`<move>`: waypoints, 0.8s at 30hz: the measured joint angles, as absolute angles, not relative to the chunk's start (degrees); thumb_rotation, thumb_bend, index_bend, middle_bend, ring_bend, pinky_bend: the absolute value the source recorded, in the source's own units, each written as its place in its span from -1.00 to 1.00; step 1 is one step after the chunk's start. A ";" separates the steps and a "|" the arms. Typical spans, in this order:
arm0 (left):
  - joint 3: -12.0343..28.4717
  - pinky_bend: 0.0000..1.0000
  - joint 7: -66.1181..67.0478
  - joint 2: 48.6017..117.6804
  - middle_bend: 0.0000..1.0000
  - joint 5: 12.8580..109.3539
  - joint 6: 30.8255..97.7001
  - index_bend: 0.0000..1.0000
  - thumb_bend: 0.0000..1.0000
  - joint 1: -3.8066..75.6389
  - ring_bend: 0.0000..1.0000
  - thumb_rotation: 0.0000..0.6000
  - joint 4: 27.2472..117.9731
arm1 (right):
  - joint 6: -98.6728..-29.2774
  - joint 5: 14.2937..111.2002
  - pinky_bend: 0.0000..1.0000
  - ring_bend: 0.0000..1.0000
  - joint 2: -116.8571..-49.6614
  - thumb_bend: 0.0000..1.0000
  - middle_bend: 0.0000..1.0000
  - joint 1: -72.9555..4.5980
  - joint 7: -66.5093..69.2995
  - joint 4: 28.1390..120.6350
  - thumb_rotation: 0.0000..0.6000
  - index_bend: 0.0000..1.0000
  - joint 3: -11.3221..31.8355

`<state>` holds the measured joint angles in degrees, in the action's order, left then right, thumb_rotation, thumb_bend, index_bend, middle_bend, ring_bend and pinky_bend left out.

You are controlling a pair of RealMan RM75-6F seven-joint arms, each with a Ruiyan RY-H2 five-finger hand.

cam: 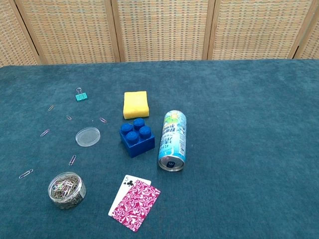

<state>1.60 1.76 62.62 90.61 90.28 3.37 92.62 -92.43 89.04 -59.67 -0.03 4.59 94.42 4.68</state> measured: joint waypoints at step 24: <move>1.17 -1.00 6.55 65.91 -1.00 87.13 78.76 -0.77 0.79 7.77 -1.00 1.00 91.26 | -91.75 88.34 -1.00 -1.00 -59.25 -1.00 -1.00 -0.25 5.66 94.55 1.00 -0.98 4.90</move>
